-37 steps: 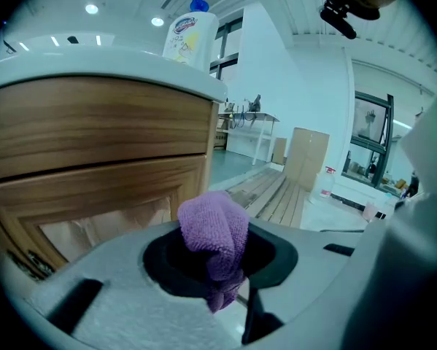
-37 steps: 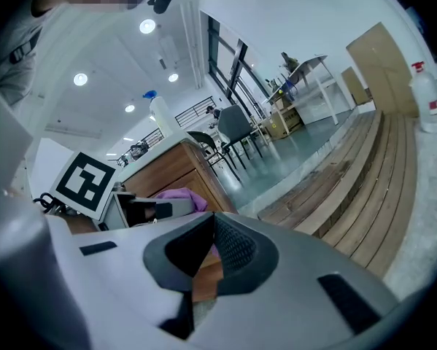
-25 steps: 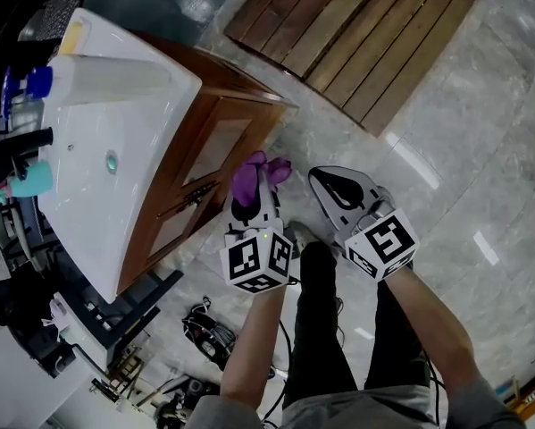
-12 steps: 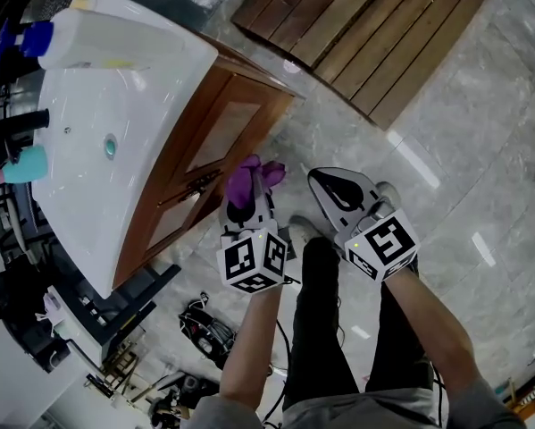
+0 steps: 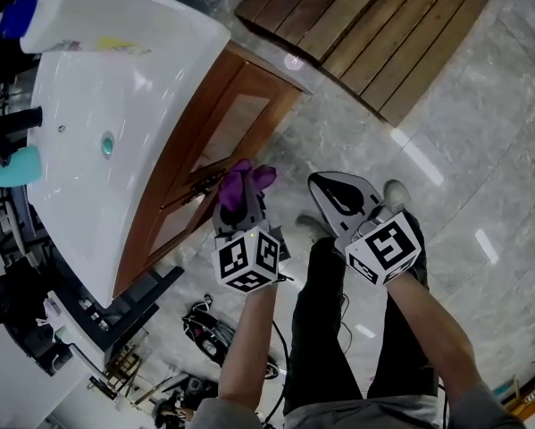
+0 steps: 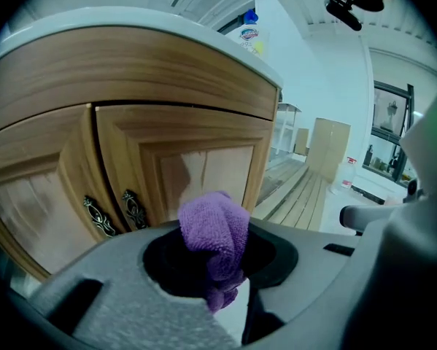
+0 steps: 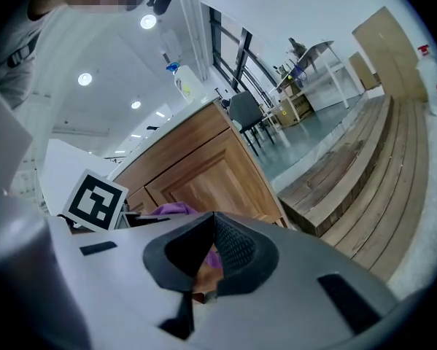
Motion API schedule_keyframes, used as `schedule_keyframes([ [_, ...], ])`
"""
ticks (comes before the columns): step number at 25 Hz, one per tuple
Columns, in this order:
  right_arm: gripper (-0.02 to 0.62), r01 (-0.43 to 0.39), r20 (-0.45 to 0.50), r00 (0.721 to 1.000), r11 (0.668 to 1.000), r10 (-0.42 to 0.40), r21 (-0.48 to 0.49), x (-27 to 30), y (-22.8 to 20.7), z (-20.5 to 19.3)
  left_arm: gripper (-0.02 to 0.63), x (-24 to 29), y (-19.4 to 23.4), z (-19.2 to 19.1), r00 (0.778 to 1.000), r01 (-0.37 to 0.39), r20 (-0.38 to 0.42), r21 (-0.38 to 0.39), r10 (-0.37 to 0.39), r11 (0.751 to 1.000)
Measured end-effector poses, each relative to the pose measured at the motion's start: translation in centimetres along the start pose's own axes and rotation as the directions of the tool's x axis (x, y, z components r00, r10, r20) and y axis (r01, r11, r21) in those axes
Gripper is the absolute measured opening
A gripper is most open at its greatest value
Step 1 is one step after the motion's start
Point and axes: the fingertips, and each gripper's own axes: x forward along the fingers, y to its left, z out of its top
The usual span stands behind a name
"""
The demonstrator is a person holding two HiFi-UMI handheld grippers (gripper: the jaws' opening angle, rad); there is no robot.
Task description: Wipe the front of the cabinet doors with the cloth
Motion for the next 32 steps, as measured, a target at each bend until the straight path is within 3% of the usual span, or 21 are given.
schedule_keyframes([
  [11, 0.009, 0.001, -0.005, 1.000, 1.000, -0.001, 0.007, 0.7, 0.6, -1.9, 0.094, 1.1, 3.8, -1.5, 0.997, -0.073, -0.004, 0.006, 0.073, 0.997],
  [17, 0.009, 0.010, -0.002, 1.000, 1.000, -0.010, 0.016, 0.1, 0.1, -2.5, 0.094, 2.0, 5.9, -1.6, 0.990, -0.142, 0.008, -0.035, 0.142, 0.989],
  [32, 0.009, 0.024, -0.017, 1.000, 0.999, -0.024, 0.033, -0.3, -0.9, -2.2, 0.094, 2.4, 6.2, -1.3, 0.985, -0.170, -0.007, -0.105, 0.170, 0.980],
])
